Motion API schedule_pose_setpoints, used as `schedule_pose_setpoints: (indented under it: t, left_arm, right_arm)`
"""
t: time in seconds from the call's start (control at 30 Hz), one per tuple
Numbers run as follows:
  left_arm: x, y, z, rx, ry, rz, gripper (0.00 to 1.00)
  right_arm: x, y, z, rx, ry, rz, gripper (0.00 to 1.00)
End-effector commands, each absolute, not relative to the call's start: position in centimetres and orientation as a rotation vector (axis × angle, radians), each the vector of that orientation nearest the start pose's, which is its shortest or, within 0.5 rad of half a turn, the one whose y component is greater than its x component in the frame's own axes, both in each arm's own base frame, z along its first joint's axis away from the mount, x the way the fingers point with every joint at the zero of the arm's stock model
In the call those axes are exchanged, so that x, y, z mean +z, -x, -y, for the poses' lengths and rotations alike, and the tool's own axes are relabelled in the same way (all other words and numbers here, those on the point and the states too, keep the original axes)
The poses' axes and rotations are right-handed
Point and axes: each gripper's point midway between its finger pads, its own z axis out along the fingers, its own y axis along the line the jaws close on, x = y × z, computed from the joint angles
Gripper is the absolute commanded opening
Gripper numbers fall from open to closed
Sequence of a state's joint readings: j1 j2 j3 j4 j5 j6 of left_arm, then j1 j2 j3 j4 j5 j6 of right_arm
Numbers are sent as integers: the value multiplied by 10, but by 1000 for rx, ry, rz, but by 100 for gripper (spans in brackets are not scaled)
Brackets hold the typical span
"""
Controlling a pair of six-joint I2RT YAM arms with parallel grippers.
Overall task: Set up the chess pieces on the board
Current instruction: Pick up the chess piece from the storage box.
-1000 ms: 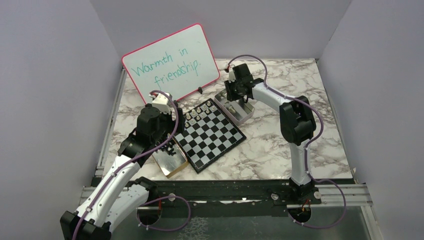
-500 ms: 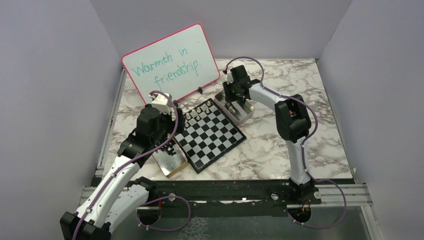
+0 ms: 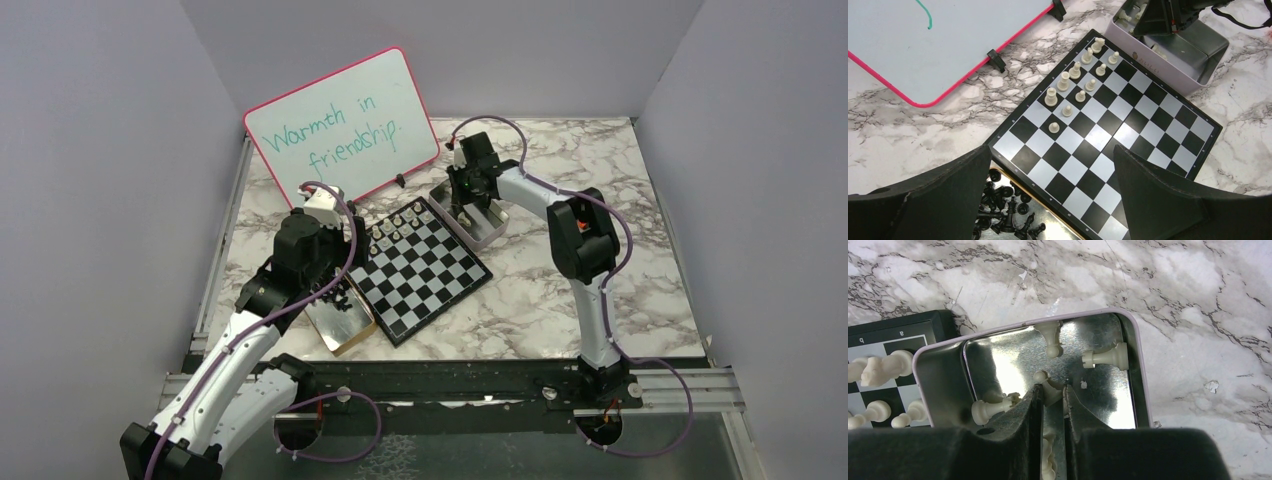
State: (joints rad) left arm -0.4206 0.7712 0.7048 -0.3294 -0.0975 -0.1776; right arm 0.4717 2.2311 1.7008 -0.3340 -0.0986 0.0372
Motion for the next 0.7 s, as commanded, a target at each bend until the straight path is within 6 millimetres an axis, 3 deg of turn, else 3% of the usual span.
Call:
schedule_pose_setpoints:
  t: [0.0,0.43,0.67]
  left_arm:
    - [211,-276,111,-300,-163,-1943,92]
    - [214,-280,137,-461,-121,-1986,87]
    - [219,-279,164,-662,-65,-2005,85]
  right_arm:
    - [38,-484,-268,357,553,-2389,10]
    - [81,-479,-243,279,477,-2333,8]
    - [105,-457,-245,365,476,-2301,7]
